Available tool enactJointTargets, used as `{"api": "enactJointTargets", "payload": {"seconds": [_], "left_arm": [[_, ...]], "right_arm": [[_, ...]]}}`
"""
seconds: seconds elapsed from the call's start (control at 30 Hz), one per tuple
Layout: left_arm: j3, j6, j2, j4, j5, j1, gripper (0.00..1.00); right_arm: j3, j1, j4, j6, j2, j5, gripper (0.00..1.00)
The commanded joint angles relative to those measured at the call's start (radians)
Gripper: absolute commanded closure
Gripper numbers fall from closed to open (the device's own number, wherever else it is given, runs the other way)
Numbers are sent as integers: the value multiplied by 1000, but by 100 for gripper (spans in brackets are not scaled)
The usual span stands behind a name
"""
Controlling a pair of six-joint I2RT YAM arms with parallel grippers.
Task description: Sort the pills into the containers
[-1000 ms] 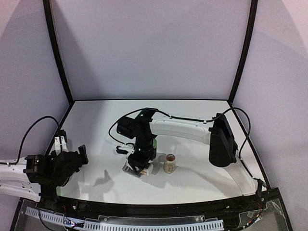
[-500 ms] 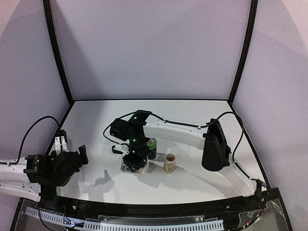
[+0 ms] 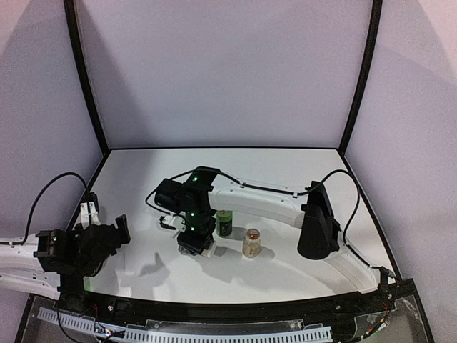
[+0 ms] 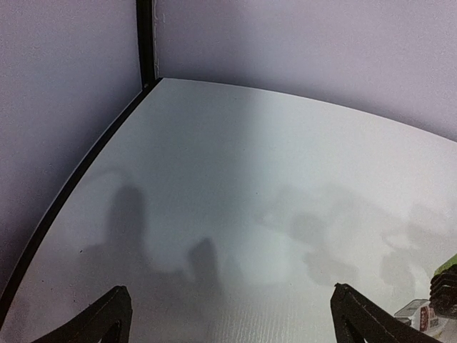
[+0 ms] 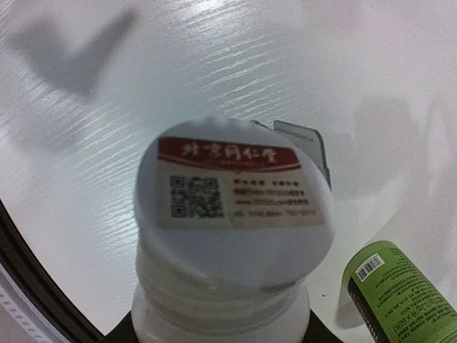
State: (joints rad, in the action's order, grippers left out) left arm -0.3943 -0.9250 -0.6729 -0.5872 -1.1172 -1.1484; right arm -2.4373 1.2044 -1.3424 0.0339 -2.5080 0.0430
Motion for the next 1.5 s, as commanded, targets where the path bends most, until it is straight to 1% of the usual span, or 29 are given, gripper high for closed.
{"api": "enactJointTargets", "payload": {"seconds": [0.0,0.07,0.17,0.27,0.37,0.5,0.77,1.03,1.47], "left_arm": [[3,20,26,10,-8,-2,1],[7,21,38,10,-5,-2,1],[13,26,54,14,-3,-2,1],[19,31,68,18,-1,-2,1],[24,44,78,29,-2,-2,1],[29,48,82,35,-4,-2,1],[32,47,87,38,-8,-2,1],[36,49,98,39,-8,-2,1],[42,47,117,38,-8,-2,1]], "right_arm": [[3,8,-180,-49,-16,44,100],[-34,8,-207,-58,-33,56,100],[-25,9,-201,-103,-41,90,100],[-47,9,-219,-111,-36,123,100],[-34,17,-222,-157,-42,210,100],[10,33,-207,-205,-26,249,100],[31,37,-189,-236,-33,250,100],[37,49,-176,-268,-46,336,100],[53,66,-167,-293,-53,391,100]]}}
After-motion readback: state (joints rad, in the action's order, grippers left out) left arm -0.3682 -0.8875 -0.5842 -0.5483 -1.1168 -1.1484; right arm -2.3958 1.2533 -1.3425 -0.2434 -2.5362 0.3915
